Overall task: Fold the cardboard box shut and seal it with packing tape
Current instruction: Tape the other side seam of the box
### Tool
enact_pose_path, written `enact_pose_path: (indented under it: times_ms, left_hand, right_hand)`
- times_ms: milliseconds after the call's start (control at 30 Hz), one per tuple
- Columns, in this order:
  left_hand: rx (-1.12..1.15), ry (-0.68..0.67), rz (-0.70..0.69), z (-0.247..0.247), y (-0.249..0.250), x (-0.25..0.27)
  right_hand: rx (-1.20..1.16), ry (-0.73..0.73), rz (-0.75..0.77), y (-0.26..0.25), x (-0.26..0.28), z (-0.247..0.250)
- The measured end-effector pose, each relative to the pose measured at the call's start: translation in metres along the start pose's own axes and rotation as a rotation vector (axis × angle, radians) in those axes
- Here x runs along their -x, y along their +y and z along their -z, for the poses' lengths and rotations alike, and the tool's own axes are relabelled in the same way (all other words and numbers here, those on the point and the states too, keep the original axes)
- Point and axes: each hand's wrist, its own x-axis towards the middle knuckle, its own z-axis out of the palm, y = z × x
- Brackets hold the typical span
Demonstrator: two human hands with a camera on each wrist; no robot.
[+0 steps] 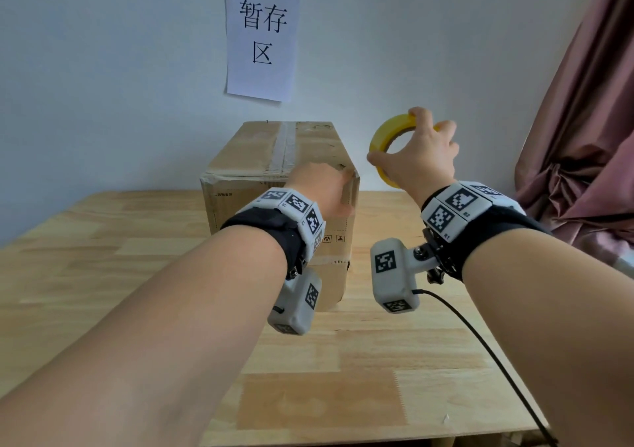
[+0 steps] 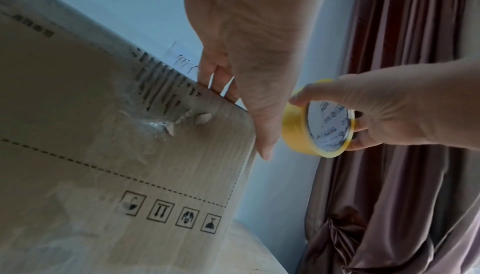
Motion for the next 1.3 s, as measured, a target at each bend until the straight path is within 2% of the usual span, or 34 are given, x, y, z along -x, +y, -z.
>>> enact_pose_path:
  times_ms: [267, 367, 567, 667, 733, 767, 833, 867, 900, 967, 1033, 1067, 1300]
  left_hand:
    - [0.070, -0.012, 0.012, -0.001, 0.000, 0.000]
    - [0.075, 0.020, 0.008, -0.005, -0.003, 0.003]
    - [0.110, 0.041, 0.061, -0.013, -0.014, 0.005]
    - [0.132, 0.044, 0.048, -0.014, -0.016, 0.009]
    - [0.154, 0.049, 0.041, -0.015, -0.016, 0.011]
    - [0.161, 0.050, 0.040, -0.015, -0.017, 0.011]
    - [0.168, 0.045, 0.041, -0.014, -0.019, 0.010]
    - [0.164, 0.042, 0.041, -0.013, -0.020, 0.010]
    - [0.151, 0.040, 0.043, -0.012, -0.023, 0.010]
    - [0.152, 0.050, 0.077, -0.010, -0.032, 0.016]
    - [0.161, 0.059, 0.119, -0.012, -0.048, 0.027]
    - [0.147, 0.047, 0.132, -0.014, -0.057, 0.034]
    - [0.098, 0.033, 0.265, -0.021, -0.110, 0.083]
  right_hand:
    - [-0.139, -0.084, -0.172, 0.028, 0.003, -0.015]
    - [-0.245, -0.123, -0.277, 0.038, 0.008, -0.026]
    - [-0.569, -0.309, -0.553, 0.050, 0.014, -0.036]
    - [-0.593, -0.325, -0.568, 0.052, 0.016, -0.038]
    - [-0.431, -0.230, -0.453, 0.049, 0.016, -0.037]
    - [-0.321, -0.135, -0.336, 0.044, 0.017, -0.034]
    - [-0.199, 0.036, 0.037, 0.025, 0.020, -0.026]
    - [-0.162, -0.002, 0.223, 0.012, 0.022, -0.024]
    - [-0.077, -0.130, 0.374, -0.001, 0.027, -0.023]
    - [0.311, -0.384, 0.566, -0.018, 0.034, -0.029]
    - [0.619, -0.410, 0.641, -0.022, 0.033, -0.036]
    - [0.672, -0.385, 0.638, -0.023, 0.033, -0.038]
    - [0.736, -0.266, 0.601, -0.036, 0.038, -0.059]
